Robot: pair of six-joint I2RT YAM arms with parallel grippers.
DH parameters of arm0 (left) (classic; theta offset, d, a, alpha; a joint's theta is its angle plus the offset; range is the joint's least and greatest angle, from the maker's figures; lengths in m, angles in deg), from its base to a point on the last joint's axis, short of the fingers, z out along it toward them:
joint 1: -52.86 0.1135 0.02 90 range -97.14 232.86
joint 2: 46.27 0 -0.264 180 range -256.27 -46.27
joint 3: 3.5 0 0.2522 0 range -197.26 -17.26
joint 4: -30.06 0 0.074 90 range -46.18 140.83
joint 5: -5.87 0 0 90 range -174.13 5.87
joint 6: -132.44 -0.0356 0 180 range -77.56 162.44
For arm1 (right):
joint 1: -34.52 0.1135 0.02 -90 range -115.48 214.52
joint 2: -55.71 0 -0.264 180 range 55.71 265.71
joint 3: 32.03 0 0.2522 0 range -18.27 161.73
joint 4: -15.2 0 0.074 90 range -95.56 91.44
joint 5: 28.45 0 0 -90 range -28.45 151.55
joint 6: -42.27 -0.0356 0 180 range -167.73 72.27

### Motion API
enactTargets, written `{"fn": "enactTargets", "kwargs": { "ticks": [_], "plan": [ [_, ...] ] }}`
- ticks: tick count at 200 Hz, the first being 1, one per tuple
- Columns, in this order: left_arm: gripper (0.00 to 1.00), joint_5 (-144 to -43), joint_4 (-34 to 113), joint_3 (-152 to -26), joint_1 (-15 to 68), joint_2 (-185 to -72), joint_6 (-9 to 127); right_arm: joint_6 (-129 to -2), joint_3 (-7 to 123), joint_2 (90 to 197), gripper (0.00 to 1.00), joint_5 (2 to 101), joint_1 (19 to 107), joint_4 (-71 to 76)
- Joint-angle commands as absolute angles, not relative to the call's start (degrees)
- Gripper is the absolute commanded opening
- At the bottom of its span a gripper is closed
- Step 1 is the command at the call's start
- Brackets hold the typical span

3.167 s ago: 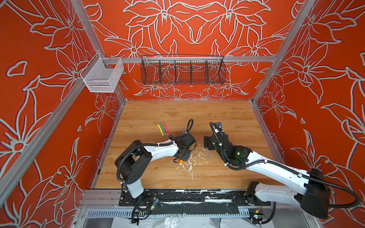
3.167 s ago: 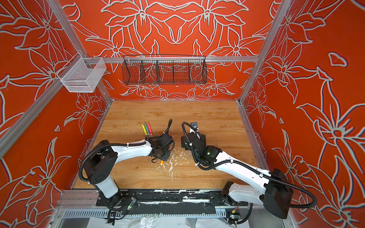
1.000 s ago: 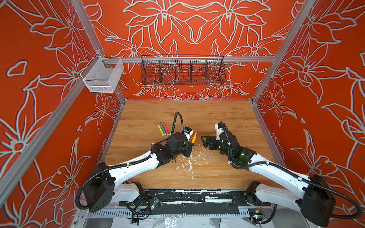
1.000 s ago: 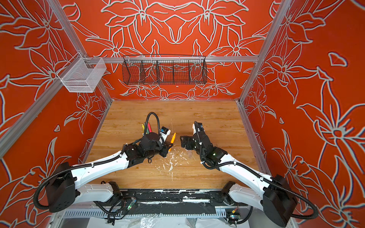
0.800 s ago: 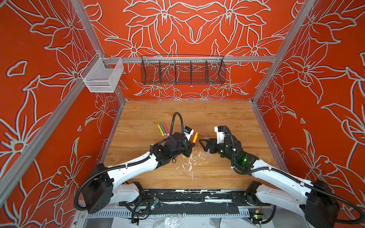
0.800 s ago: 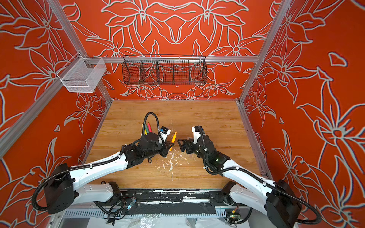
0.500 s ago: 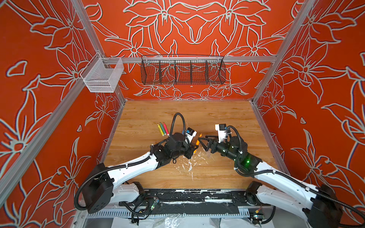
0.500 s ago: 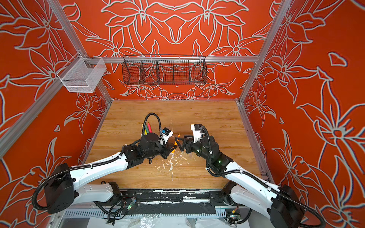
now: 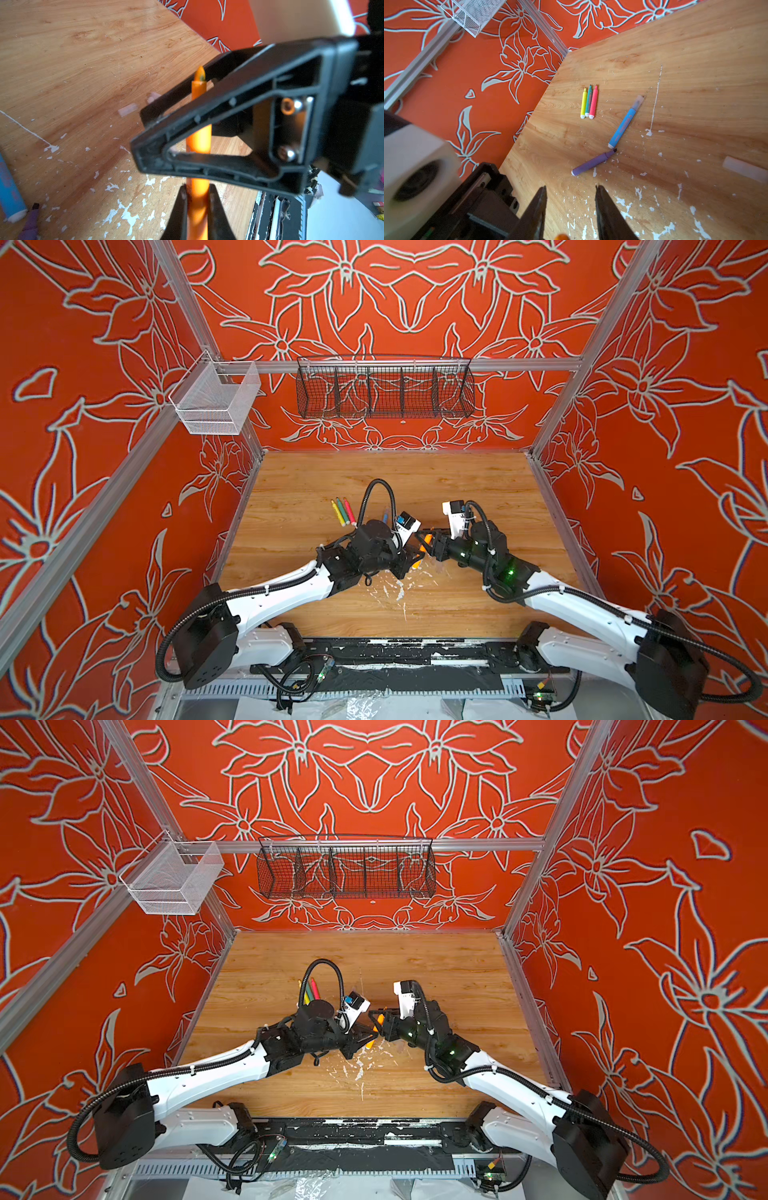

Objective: Insert the pens into the pen caps

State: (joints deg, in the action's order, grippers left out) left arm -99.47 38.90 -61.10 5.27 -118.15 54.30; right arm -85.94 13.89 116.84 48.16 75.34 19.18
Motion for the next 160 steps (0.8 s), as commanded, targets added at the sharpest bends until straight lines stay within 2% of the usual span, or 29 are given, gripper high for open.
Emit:
{"fn": "enactTargets", "kwargs": {
  "ticks": [1, 16, 28, 37, 55, 84, 136, 160],
  "plan": [
    [0.0, -101.17, 37.75, -62.08, 4.96, -119.25, 53.36, -86.91, 15.84, 116.96, 0.24, 46.27, 75.29, 19.54],
    [0.0, -101.28, 37.94, -62.39, 4.96, -119.79, 53.43, -86.97, 15.66, 116.57, 0.15, 46.12, 75.29, 19.63],
    [0.05, -101.49, 37.95, -62.48, 4.96, -120.03, 53.46, -87.08, 15.44, 116.27, 0.11, 45.82, 75.3, 19.96],
    [0.12, -101.62, 37.85, -62.59, 4.96, -120.26, 53.48, -87.1, 15.39, 116.1, 0.1, 45.43, 75.3, 20.31],
    [0.31, -101.67, 38.07, -62.79, 4.96, -120.64, 53.67, -87.6, 15.06, 116.33, 0.07, 43.98, 75.38, 21.82],
    [0.47, -101.71, 38.29, -63.23, 4.96, -121.32, 53.94, -88.68, 15.05, 117.49, 0.03, 41.54, 75.47, 23.87],
    [0.62, -100.75, 38.46, -63.4, 4.96, -121.98, 54.21, -92.8, 13.25, 118.75, 0.02, 37.09, 75.74, 30.94],
    [0.6, -100.9, 38.64, -63.67, 4.96, -122.39, 54.31, -93.72, 12.49, 118.33, 0.02, 36.11, 75.95, 33.08]
  ]
}}
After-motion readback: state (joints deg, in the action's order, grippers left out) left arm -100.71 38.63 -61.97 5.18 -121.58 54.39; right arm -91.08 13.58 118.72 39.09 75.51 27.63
